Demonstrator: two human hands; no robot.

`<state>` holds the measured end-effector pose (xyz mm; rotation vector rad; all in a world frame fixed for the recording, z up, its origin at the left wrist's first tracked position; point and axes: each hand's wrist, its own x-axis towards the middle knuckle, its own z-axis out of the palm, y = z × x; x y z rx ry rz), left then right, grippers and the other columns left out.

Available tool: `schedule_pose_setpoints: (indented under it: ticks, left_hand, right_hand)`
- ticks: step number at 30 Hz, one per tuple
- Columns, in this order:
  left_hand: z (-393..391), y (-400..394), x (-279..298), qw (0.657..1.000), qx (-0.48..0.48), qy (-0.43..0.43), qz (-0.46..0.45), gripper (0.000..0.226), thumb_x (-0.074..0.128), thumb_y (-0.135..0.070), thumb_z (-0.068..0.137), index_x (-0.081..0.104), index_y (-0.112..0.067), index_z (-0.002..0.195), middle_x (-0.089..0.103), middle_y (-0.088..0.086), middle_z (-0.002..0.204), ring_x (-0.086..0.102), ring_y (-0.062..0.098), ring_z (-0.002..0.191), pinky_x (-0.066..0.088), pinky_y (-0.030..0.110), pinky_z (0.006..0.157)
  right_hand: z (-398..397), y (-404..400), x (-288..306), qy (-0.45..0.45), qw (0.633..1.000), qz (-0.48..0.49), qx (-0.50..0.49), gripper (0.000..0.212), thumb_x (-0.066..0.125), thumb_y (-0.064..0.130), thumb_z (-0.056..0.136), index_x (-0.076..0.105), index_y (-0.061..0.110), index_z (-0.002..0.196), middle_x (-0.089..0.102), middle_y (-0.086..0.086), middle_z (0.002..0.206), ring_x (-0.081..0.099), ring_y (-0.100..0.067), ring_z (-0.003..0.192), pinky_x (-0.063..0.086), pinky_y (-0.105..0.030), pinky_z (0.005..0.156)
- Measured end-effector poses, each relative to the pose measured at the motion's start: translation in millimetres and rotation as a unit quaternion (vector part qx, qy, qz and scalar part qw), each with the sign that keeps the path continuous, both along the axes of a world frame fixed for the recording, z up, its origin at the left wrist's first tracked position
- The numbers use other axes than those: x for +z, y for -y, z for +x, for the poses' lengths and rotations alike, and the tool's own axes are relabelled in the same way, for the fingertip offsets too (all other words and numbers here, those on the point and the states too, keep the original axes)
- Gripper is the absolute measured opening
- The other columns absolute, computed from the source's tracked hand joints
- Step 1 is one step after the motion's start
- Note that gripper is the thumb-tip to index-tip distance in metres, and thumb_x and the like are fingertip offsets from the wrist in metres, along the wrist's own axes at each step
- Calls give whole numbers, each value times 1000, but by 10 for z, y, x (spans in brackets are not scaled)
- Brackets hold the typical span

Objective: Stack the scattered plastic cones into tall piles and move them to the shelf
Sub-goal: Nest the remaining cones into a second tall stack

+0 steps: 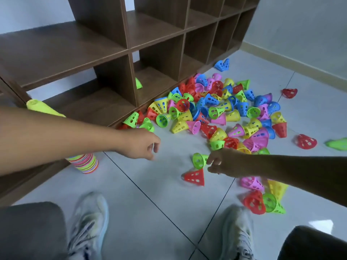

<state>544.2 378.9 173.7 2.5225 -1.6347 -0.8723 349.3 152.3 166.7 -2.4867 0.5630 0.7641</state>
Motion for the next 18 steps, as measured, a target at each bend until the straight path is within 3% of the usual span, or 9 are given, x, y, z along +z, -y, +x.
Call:
schedule_pose_setpoints:
  ticks: [3,5,7,10,14,18]
  left_hand:
    - [211,58,-52,1000,8,-1,20,21,68,-35,91,62,-22,107,68,-8,96,57,9,82,46,24,69]
    - [333,71,-148,999,31,-2,12,20,68,-35,90,64,-24,106,67,-10,93,60,12,86,52,30,77]
    - [441,52,-267,999,54,-5,-6,19,70,-33,88,65,-24,105,66,-11,88,59,6,81,50,26,72]
    - [623,-12,-454,994,98,-10,-47,16,72,-27,87,67,-22,101,63,-12,81,55,-4,69,37,10,55]
    - [924,-175,-687,973,201,25,-114,15,75,-18,86,68,-14,98,70,-4,82,63,14,77,44,20,61]
    - [1154,-401,-942,945,291,63,-136,25,78,-19,85,66,-12,106,69,1,93,61,12,78,43,22,62]
  right_hand:
    - [-77,116,-9,2,1000,9,9,24,63,35,95,64,25,117,71,9,98,66,-6,84,52,-22,74]
    - [-96,184,-79,9,1000,16,-8,22,65,33,94,64,27,115,71,10,102,67,-4,88,55,-26,82]
    - [-102,230,-174,2,1000,20,-20,20,66,33,93,64,29,113,69,13,102,66,-4,92,55,-32,87]
    - [-82,275,-365,1,999,31,-42,15,68,30,92,62,33,106,68,18,97,65,0,91,55,-29,87]
    - [88,308,-737,1,996,38,-84,20,75,29,87,61,36,99,69,13,97,65,0,90,54,-29,89]
    - [252,276,-1198,4,991,44,-126,36,83,36,77,59,32,104,67,13,97,66,-9,92,53,-29,84]
